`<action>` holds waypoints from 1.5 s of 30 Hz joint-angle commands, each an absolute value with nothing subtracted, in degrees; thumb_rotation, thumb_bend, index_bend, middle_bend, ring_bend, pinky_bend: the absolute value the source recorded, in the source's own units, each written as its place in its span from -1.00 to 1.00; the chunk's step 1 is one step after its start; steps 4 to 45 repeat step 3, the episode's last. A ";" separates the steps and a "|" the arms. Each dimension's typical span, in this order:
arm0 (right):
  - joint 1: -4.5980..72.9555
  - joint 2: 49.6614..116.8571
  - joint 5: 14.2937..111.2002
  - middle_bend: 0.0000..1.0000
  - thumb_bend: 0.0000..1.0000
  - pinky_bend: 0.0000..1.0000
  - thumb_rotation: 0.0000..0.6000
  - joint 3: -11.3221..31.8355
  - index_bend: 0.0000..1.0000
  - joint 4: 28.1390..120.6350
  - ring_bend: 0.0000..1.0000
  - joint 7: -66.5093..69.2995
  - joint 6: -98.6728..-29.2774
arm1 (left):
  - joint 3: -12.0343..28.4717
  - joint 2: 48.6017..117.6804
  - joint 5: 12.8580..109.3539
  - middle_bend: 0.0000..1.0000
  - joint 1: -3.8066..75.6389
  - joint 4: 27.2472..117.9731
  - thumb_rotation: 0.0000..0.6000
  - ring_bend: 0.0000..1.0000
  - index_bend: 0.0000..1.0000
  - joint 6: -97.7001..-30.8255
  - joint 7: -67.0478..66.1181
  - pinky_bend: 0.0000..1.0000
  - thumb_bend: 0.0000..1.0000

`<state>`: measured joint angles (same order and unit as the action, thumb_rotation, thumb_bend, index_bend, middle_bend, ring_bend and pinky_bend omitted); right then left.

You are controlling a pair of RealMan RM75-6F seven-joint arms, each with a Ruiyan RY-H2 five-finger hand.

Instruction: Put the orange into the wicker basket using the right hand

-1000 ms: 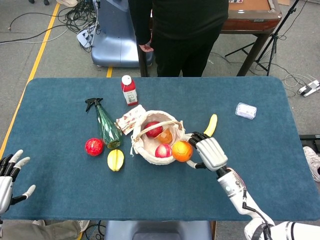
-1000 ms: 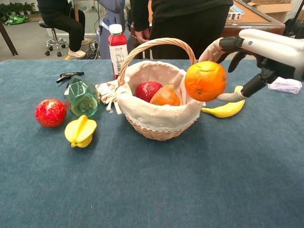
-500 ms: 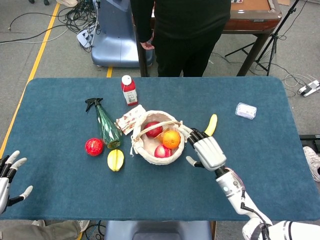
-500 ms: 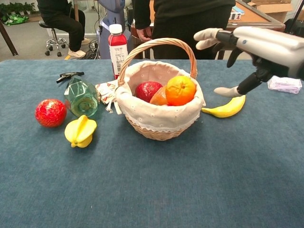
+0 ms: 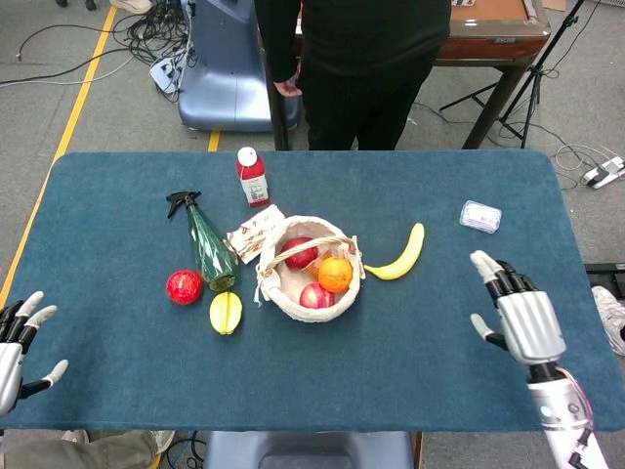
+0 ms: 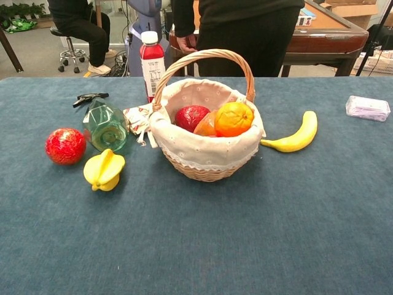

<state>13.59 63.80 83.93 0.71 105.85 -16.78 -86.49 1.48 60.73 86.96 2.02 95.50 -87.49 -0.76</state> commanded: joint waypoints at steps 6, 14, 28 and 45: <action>8.16 60.73 83.37 -0.68 -0.48 -0.31 1.00 -0.69 -0.89 102.46 -0.73 -12.13 -91.32 | 1.51 60.89 86.80 -1.00 2.18 95.60 1.00 -1.00 -0.58 -87.20 -1.23 -0.92 -0.51; 8.16 60.73 83.37 -0.68 -0.48 -0.31 1.00 -0.69 -0.89 102.46 -0.73 -12.13 -91.32 | 1.51 60.89 86.80 -1.00 2.18 95.60 1.00 -1.00 -0.58 -87.20 -1.23 -0.92 -0.51; 8.16 60.73 83.37 -0.68 -0.48 -0.31 1.00 -0.69 -0.89 102.46 -0.73 -12.13 -91.32 | 1.51 60.89 86.80 -1.00 2.18 95.60 1.00 -1.00 -0.58 -87.20 -1.23 -0.92 -0.51; 8.16 60.73 83.37 -0.68 -0.48 -0.31 1.00 -0.69 -0.89 102.46 -0.73 -12.13 -91.32 | 1.51 60.89 86.80 -1.00 2.18 95.60 1.00 -1.00 -0.58 -87.20 -1.23 -0.92 -0.51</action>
